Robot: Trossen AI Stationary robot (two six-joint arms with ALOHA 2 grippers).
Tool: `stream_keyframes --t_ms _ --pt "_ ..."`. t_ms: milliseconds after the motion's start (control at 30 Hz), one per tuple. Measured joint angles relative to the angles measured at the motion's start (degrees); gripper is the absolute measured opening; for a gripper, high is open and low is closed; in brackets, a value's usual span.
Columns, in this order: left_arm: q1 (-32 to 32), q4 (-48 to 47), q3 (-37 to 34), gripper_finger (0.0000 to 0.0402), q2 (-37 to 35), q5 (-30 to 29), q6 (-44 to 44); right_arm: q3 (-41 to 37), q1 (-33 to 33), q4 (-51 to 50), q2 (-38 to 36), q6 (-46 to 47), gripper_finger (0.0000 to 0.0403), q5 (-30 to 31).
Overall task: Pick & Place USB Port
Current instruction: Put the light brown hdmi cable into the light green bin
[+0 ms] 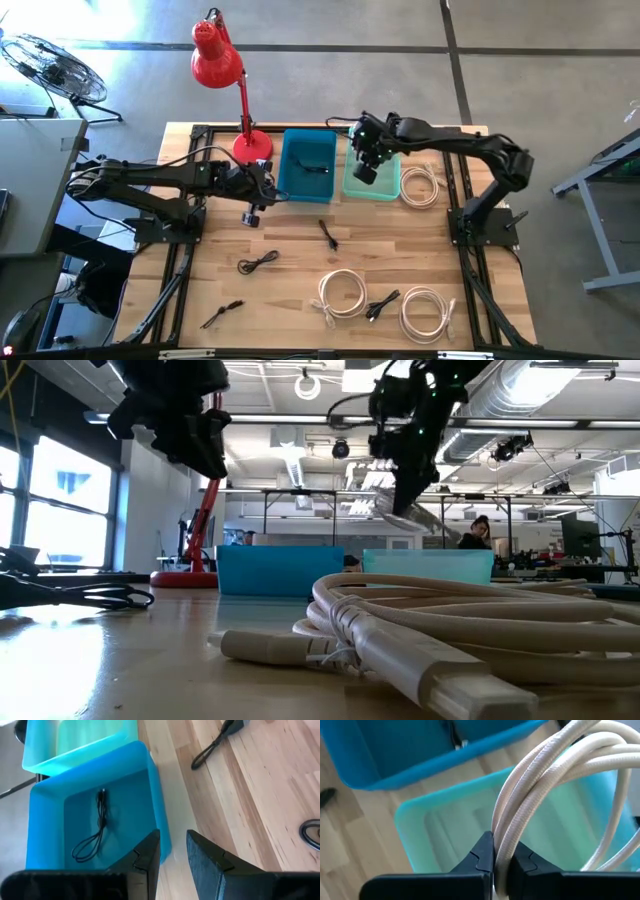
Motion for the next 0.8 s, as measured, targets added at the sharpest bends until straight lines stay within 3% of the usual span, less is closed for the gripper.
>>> stream_keyframes --t_ms 267,800 --pt "0.00 0.75 -0.92 0.0092 0.01 -0.57 0.02 0.00 0.03 -1.07 4.44 1.82 0.0009 -0.95" --pt "0.00 1.93 -2.67 0.0092 0.04 -0.59 -0.12 0.00 -0.34 -2.28 6.02 2.68 0.0009 -3.83"
